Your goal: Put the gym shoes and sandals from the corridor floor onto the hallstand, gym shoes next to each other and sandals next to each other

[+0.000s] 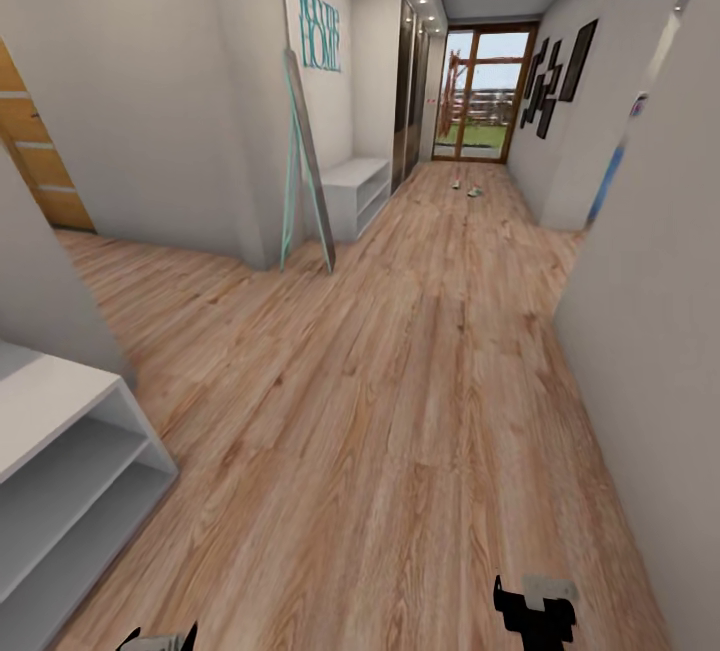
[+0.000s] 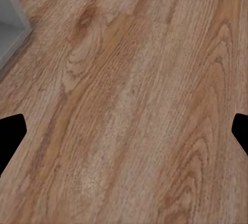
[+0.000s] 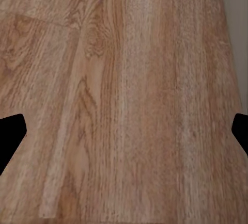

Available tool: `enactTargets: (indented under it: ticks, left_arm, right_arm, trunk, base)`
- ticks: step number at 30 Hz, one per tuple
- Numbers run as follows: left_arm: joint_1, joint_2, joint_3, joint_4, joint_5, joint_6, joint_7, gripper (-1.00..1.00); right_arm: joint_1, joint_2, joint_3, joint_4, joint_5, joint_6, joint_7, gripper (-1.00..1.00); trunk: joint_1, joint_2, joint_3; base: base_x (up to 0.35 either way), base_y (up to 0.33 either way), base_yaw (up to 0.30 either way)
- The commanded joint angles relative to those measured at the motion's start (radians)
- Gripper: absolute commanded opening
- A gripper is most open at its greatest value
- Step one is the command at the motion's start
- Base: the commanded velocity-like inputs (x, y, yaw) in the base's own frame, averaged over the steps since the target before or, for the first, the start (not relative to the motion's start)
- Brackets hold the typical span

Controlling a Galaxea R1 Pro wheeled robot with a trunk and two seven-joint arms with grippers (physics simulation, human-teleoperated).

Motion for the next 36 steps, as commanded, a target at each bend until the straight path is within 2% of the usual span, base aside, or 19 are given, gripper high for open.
enactTargets:
  ticks: [1, 36]
  left_arm:
    - [-0.001, -0.001, 0.004, 0.001, 0.009, -0.001, -0.010, 1.00]
    - [-0.001, -0.007, 0.004, 0.001, 0.008, 0.001, -0.010, 1.00]
  right_arm:
    - [-0.001, 0.000, -0.007, 0.001, 0.011, -0.003, -0.004, 1.00]
    - [0.005, 0.009, -0.007, 0.003, 0.011, -0.001, -0.005, 1.00]
  trunk:
    - [0.000, 0.000, -0.001]
    - [0.000, 0.000, -0.001]
  base:
    - [0.339, 0.000, 0.000]
    - [0.339, 0.000, 0.000]
